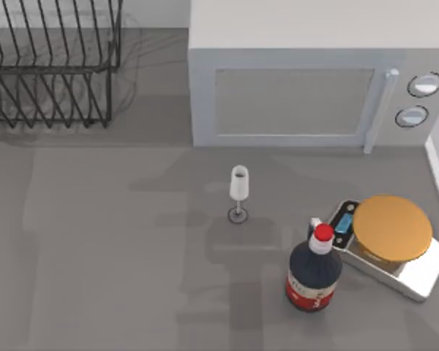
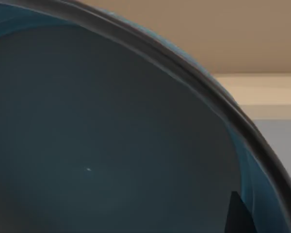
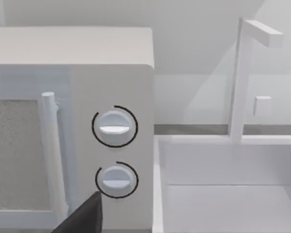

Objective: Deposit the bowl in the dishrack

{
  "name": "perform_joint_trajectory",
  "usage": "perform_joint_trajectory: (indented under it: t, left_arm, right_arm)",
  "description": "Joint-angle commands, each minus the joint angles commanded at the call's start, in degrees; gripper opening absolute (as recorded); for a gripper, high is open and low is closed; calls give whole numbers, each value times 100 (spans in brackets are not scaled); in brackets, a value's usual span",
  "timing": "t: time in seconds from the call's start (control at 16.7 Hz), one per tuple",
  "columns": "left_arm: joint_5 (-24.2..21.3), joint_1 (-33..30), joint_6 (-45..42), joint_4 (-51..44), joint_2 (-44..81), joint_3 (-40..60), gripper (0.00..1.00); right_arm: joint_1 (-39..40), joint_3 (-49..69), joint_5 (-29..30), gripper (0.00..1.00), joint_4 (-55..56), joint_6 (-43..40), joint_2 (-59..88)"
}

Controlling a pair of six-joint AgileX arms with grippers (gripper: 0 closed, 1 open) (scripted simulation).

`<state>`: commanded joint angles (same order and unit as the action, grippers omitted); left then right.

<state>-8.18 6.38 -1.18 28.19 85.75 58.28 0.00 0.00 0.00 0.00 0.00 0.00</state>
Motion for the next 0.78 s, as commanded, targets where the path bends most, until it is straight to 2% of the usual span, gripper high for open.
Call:
perform_joint_trajectory:
  t: [0.18,0.36,0.72,0.78]
  left_arm:
    - [117,-140,3,1172,872,-291,0]
    - [196,-234,22,1813,1388,-491,0]
    - [213,-255,28,1938,1483,-536,0]
    - [213,-255,28,1938,1483,-536,8]
  right_arm:
    - [0,0,0,100,0,0,0]
    - [0,0,0,100,0,0,0]
    - [0,0,0,100,0,0,0]
    - [0,0,0,100,0,0,0]
